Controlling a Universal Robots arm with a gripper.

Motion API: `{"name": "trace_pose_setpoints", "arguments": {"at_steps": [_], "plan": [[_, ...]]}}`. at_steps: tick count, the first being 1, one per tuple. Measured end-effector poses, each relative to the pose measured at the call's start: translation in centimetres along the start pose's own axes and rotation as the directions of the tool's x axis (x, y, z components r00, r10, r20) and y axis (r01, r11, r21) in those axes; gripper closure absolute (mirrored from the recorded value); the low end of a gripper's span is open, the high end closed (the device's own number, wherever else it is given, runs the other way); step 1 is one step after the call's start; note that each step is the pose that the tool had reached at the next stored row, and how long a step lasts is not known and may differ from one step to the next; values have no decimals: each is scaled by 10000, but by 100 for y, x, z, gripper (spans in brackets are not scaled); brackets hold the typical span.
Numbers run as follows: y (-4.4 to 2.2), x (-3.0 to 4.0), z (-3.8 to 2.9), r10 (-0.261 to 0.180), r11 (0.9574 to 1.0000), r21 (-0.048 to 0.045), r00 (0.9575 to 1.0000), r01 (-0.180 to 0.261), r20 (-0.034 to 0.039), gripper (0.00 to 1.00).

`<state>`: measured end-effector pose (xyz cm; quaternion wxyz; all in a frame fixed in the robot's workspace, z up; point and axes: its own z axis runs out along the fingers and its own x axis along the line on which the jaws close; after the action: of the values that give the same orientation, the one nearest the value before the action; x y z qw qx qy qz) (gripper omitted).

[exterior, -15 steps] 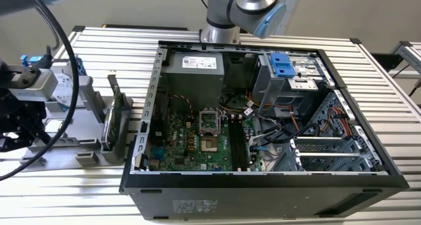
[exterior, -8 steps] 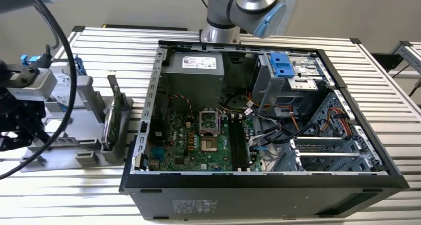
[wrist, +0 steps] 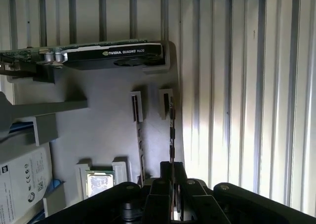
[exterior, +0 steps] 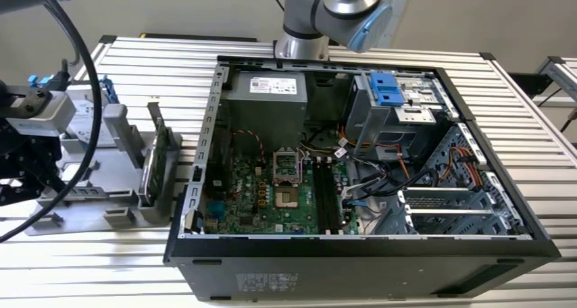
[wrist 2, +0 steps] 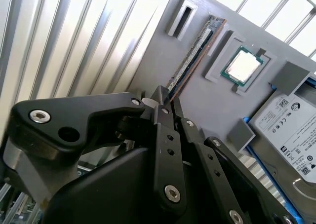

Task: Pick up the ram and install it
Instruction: 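Pick up the ram and move it above insertion slot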

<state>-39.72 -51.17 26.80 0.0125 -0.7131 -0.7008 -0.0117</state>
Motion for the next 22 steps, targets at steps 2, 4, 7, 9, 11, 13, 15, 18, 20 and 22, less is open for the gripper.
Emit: {"name": "trace_pose_setpoints", "arguments": {"at_steps": [2,4,7,9,11,13,15,18,20,22], "plan": [[-1,0,-10,29,10000,-1,10000,-29,1,100],[-2,1,-19,58,10000,-1,10000,-58,0,100],[-3,1,-31,100,9999,-3,9999,-100,0,100],[-4,1,-39,128,9999,-4,9999,-128,1,100],[-4,2,-46,156,9999,-4,9999,-156,1,100],[-5,2,-52,184,9998,-5,9998,-184,0,100],[-6,2,-58,210,9998,-6,9998,-210,0,100],[-7,2,-68,250,9997,-8,9997,-250,0,100],[-8,2,-74,275,9996,-8,9996,-275,1,100],[-9,3,-80,302,9995,-10,9995,-302,0,100]]}}
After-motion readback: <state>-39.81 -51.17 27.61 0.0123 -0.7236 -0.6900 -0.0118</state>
